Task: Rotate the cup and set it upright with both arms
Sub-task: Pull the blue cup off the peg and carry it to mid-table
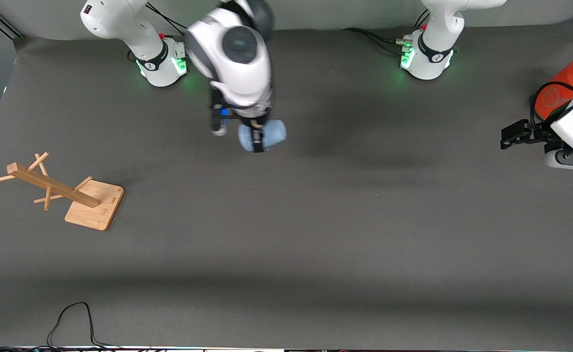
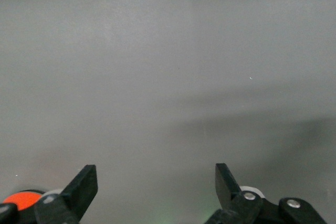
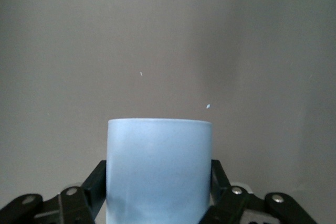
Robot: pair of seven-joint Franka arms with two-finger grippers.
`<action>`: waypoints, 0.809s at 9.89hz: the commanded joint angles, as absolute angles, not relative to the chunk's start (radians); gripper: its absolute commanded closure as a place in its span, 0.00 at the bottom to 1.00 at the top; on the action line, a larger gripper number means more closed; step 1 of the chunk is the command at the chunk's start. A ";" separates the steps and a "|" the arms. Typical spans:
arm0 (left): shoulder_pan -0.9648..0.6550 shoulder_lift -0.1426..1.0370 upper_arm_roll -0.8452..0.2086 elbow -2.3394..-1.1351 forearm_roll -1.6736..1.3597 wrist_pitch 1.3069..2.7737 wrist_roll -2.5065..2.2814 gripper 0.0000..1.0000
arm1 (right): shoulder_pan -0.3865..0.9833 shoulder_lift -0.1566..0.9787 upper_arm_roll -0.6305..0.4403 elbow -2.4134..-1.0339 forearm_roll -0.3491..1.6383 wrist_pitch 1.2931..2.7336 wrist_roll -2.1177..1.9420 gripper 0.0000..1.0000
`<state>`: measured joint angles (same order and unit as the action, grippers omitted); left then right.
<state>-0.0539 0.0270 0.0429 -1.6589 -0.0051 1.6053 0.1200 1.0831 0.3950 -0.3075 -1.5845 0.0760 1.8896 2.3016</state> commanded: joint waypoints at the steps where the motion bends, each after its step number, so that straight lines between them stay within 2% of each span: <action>1: -0.061 0.031 0.049 -1.646 -0.020 1.600 0.126 0.00 | 1.121 0.582 -0.324 -1.442 0.087 1.919 2.437 0.45; 5: -0.064 0.038 0.048 -1.644 -0.021 1.609 0.126 0.00 | 1.134 0.753 -0.293 -1.416 0.084 2.041 2.566 0.45; 8: -0.075 0.038 0.046 -1.643 -0.028 1.608 0.118 0.00 | 1.150 0.871 -0.293 -1.309 0.084 2.043 2.637 0.45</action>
<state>-0.0619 0.0311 0.0387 -1.6584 -0.0158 1.6075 0.1199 1.1452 0.8093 -0.2824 -1.3969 0.0773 2.0575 2.5919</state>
